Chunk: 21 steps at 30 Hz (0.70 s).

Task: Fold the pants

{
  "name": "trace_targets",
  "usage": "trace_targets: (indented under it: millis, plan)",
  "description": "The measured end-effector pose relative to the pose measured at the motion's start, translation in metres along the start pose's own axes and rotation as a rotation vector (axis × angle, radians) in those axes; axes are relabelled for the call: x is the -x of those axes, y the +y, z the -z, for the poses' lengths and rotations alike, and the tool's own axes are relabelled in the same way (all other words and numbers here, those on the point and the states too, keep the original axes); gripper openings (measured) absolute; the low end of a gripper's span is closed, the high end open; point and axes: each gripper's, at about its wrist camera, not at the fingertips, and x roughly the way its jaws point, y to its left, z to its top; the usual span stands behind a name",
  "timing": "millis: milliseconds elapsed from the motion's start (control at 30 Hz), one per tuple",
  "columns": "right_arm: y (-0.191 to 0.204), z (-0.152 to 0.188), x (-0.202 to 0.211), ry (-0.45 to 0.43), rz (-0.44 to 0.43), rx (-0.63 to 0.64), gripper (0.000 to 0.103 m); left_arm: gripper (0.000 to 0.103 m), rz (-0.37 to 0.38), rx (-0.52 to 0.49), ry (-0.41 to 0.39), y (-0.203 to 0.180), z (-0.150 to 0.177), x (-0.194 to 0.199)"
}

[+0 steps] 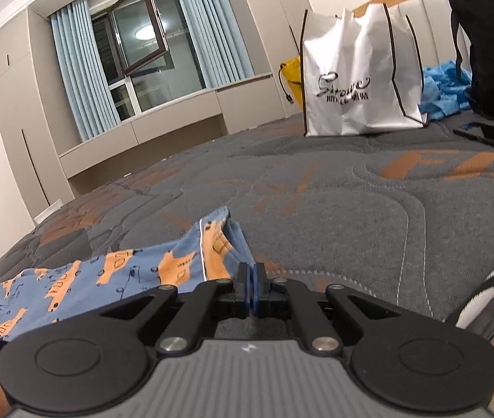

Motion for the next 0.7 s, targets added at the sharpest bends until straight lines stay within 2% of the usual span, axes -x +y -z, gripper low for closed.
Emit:
trace_targets:
  millis: [100,167,200,233,267,367,467,500,533,567,600,700]
  plan:
    - [0.002,-0.002,0.005,-0.010,0.012,0.012,0.009,0.000,0.003,0.010,-0.007,0.001,0.001,0.001]
    - [0.005,-0.006,0.010,-0.047,0.012,0.029,0.025,0.000,0.007,0.012,-0.004,0.001,0.003,0.000]
    - [0.007,-0.009,0.012,-0.061,0.005,0.039,0.037,0.000,0.007,0.013,-0.003,0.001,0.004,-0.001]
    - [0.011,-0.011,0.011,-0.067,0.002,0.053,0.043,0.000,0.006,0.017,-0.005,0.000,0.005,-0.002]
    - [0.013,-0.014,0.008,-0.064,-0.004,0.068,0.044,0.000,0.004,0.026,-0.008,0.000,0.005,-0.003]
    - [0.026,-0.013,-0.007,-0.010,0.001,0.139,0.057,0.005,0.003,0.079,-0.023,0.003,0.008,-0.002]
    - [0.035,-0.006,-0.023,0.046,0.089,0.203,0.064,0.034,-0.014,0.174,-0.048,0.012,0.013,0.007]
    - [0.036,-0.003,-0.026,0.058,0.116,0.215,0.072,0.052,-0.030,0.200,-0.057,0.015,0.016,0.011]
    - [0.036,-0.001,-0.026,0.059,0.126,0.213,0.078,0.060,-0.066,0.232,-0.077,0.019,0.021,0.018]
    - [0.036,0.001,-0.025,0.054,0.129,0.205,0.081,0.061,-0.095,0.256,-0.096,0.022,0.025,0.025]
    - [0.037,0.001,-0.022,0.047,0.133,0.202,0.089,0.062,-0.126,0.288,-0.111,0.026,0.030,0.033]
    - [0.051,-0.002,-0.014,-0.006,0.132,0.237,0.100,0.075,-0.250,0.425,-0.130,0.046,0.052,0.059]
